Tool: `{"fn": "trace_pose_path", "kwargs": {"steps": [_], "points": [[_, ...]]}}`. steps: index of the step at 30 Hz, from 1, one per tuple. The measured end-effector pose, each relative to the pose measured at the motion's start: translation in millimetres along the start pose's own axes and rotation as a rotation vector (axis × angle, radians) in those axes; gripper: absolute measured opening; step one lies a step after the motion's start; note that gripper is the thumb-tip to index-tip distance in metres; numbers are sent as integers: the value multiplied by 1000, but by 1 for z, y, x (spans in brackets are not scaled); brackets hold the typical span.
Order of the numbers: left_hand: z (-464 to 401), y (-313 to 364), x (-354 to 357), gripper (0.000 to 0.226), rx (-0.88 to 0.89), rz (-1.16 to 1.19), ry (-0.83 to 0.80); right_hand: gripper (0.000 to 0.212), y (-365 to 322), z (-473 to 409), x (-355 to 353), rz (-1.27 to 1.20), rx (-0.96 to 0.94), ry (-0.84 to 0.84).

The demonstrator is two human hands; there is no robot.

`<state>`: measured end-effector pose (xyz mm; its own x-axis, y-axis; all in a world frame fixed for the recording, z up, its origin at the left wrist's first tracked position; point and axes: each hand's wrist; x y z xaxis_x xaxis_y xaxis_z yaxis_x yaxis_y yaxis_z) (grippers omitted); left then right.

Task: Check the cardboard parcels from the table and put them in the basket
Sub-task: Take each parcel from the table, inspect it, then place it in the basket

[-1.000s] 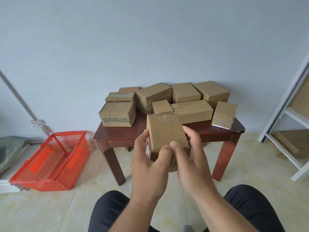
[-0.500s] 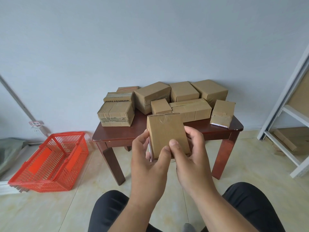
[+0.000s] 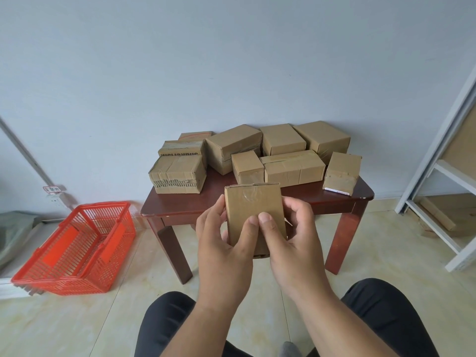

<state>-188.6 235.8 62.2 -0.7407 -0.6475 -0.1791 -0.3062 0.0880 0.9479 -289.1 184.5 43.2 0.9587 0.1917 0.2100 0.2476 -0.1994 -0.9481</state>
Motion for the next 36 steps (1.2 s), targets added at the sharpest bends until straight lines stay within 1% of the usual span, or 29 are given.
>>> {"fn": "trace_pose_path", "kwargs": {"steps": [3, 6, 9, 13, 15, 20, 24, 28, 33, 36], "points": [[3, 1, 1, 48, -47, 79, -7, 33, -1, -4, 0, -11, -8, 3], [3, 5, 1, 44, -88, 158, -33, 33, 0, -4, 0, -13, -15, 11], [-3, 6, 1, 36, -94, 167, -20, 45, -1, 0, 0, -39, -12, 15], [-4, 6, 2, 33, -90, 154, -15, 57, 0, 3, -1, -42, 13, -1], [-1, 6, 2, 37, -90, 162, -25, 56, 0, 2, -2, -13, 14, 4], [5, 5, 3, 53, -124, 175, -51, 44, -3, -1, -3, 33, -3, 19], [1, 4, 1, 49, -133, 163, -9, 48, -5, 2, -1, 25, 7, 13], [-1, 6, 0, 47, -139, 157, -7, 52, -6, 3, -1, -3, 10, 25], [0, 5, 1, 44, -117, 175, -7, 49, -7, 0, 0, -42, 25, 19], [-1, 6, 1, 43, -122, 197, -2, 51, -7, -3, 0, -36, 13, 15]]}}
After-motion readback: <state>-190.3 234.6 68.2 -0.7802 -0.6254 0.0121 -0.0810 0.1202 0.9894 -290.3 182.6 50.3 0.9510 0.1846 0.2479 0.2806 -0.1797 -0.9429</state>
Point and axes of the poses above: each hand's wrist, its own z-axis away from the middle knuckle, its own x-axis out of the palm, y = z × x, and after that the axes turned 9 degrees about -z, right-handed
